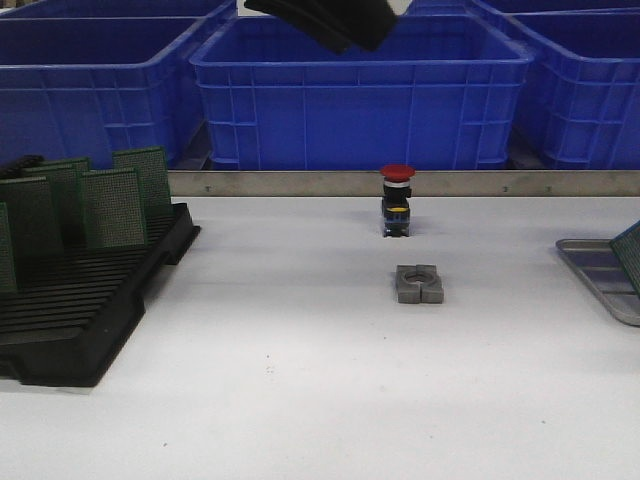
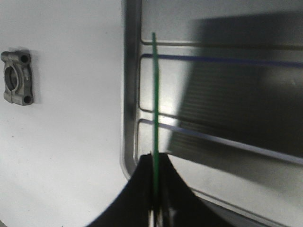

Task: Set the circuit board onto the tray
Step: 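Lower the board into the tray and open the right gripper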

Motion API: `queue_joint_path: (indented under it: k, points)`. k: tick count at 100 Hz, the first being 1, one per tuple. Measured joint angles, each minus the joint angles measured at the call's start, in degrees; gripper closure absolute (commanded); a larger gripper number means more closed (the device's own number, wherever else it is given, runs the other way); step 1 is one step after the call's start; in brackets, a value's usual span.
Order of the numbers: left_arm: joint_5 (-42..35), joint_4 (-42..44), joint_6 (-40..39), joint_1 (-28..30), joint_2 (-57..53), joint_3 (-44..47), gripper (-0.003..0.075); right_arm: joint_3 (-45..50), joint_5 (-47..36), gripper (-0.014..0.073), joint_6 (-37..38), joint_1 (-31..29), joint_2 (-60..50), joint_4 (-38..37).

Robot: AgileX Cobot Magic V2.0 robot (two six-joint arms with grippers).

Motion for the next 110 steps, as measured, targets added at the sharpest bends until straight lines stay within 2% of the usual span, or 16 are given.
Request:
queue_joint_path:
  k: [17,31,45,64,76,110]
  points:
    - [0.0,0.0,0.0,0.1,0.0,0.0,0.0112,-0.1,-0.1,0.0653,0.1,0.0,0.7,0.3]
    - [0.0,0.0,0.0,0.1,0.0,0.0,0.0112,-0.1,-0.1,0.0571,0.1,0.0,1.0,0.4]
    - [0.0,0.0,0.0,0.1,0.0,0.0,0.0112,-0.1,-0.1,0.0415,0.1,0.0,1.0,0.4]
    - [0.0,0.0,0.0,0.1,0.0,0.0,0.0112,-0.1,-0.1,0.0132,0.3,0.0,1.0,0.4]
    - [0.0,0.0,0.0,0.1,0.0,0.0,0.0112,-0.1,-0.7,0.0032,0.4,0.0,1.0,0.4]
    - [0.0,0.0,0.0,0.1,0.0,0.0,0.0112,-0.1,-2.6,0.0011,0.4,0.0,1.0,0.5]
